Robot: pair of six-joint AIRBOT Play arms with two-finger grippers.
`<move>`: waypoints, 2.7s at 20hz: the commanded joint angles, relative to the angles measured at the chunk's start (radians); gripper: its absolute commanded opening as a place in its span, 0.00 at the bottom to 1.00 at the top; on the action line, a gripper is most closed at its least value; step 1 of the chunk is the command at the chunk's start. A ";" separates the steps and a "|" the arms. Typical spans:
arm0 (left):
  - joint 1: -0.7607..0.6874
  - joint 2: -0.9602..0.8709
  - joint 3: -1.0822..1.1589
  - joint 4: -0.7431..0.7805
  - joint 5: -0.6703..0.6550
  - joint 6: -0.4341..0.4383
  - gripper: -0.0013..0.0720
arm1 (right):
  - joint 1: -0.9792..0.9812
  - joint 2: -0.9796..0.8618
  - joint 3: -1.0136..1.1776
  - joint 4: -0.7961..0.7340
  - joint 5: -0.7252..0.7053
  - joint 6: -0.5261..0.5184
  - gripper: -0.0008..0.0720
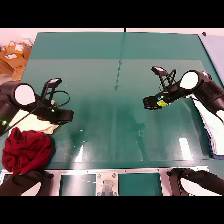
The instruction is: Fold the shirts.
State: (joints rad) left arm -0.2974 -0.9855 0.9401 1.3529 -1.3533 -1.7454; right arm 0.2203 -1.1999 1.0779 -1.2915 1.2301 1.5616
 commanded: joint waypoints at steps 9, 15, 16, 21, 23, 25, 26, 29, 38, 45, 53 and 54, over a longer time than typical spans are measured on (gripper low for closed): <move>0.000 0.000 -0.037 0.483 0.023 -0.032 1.00 | 0.001 0.001 0.000 0.000 0.000 0.000 0.04; 0.164 -0.090 -0.216 0.543 0.299 -0.052 1.00 | 0.001 0.000 0.000 0.000 0.000 0.000 0.04; 0.181 -0.128 -0.231 0.537 0.343 -0.051 1.00 | 0.001 0.000 0.000 0.000 0.000 0.000 0.04; 0.185 -0.281 -0.211 0.532 0.367 -0.009 0.04 | 0.001 0.000 0.000 0.000 0.000 0.000 0.04; 0.182 -0.259 -0.104 0.529 0.267 0.017 0.04 | 0.001 0.000 0.000 0.000 0.000 0.000 0.04; 0.182 -0.203 0.049 0.443 0.192 0.113 0.04 | 0.001 0.000 0.000 0.000 0.000 0.000 0.04; 0.169 -0.171 0.144 0.388 0.155 0.154 0.04 | 0.000 0.000 0.000 0.000 0.000 0.000 0.04; 0.035 -0.110 0.402 0.319 0.096 0.176 0.04 | 0.000 0.000 0.000 0.001 0.000 0.000 0.04; -0.370 -0.267 0.524 0.041 0.231 0.141 0.05 | -0.023 0.000 0.066 -0.003 0.108 0.000 0.04; -0.272 -0.388 0.519 -0.056 0.034 0.176 0.94 | -0.214 0.000 0.193 -0.081 0.205 -0.007 0.57; 0.053 -0.475 0.324 -0.220 0.271 0.217 0.94 | -0.430 0.014 -0.352 0.140 0.156 -0.019 0.58; 0.060 -0.518 0.324 -0.269 0.284 0.259 0.94 | -0.423 0.014 -0.426 0.196 0.129 -0.046 0.59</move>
State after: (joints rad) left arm -0.3077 -1.4338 1.3121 1.2160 -1.1736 -1.5509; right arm -0.1791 -1.1885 0.8497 -1.2343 1.4097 1.5562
